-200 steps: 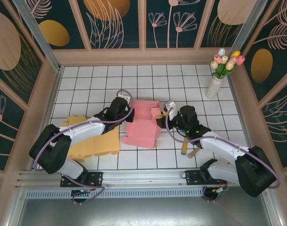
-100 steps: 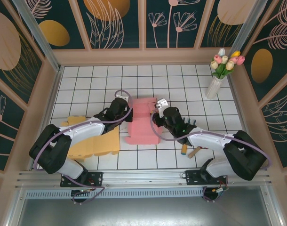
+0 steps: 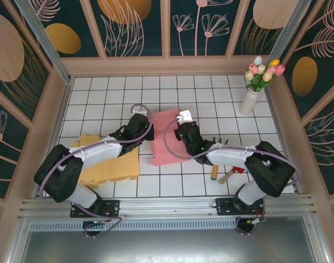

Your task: Fold the paper box

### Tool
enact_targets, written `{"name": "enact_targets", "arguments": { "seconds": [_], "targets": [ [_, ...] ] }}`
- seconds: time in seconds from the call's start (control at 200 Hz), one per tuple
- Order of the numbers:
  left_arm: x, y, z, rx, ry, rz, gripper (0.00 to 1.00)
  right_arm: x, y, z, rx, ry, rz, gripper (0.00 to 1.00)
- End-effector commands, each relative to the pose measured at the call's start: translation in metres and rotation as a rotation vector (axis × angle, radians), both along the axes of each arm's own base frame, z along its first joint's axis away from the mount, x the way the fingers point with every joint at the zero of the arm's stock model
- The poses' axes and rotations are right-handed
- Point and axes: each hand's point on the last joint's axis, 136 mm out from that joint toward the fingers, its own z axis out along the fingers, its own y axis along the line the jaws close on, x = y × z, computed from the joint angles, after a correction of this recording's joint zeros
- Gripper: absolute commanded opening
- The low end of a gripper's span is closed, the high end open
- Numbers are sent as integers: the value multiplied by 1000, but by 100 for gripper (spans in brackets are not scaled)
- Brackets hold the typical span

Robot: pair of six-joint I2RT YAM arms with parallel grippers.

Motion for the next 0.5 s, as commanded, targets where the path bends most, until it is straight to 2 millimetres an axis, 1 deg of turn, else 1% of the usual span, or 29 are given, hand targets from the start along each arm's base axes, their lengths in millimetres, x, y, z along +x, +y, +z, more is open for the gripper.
{"name": "enact_targets", "arguments": {
  "seconds": [0.0, 0.095, 0.23, 0.27, 0.375, 0.415, 0.495],
  "targets": [
    [4, 8, -2, 21, 42, 88, 0, 12, -31, 5, -164, -72, -220, 8],
    [3, 8, -5, 21, 62, 103, 0, 13, -36, -1, -227, -81, -258, 8],
    [2, 3, -3, -6, 62, 80, 0, 13, -34, -7, -219, -77, -252, 8],
    [1, 2, -3, -9, 62, 73, 0, 13, -27, -11, -209, -65, -213, 9],
    [0, 0, -3, -12, 62, 59, 0, 6, 5, -21, -132, -22, -9, 12],
    [0, -1, -3, -10, 62, 52, 0, 3, 12, -23, -97, -6, 33, 13],
    [0, -3, -3, -10, 61, 41, 0, -2, 20, -27, -48, 26, 82, 17]
  ]
}}
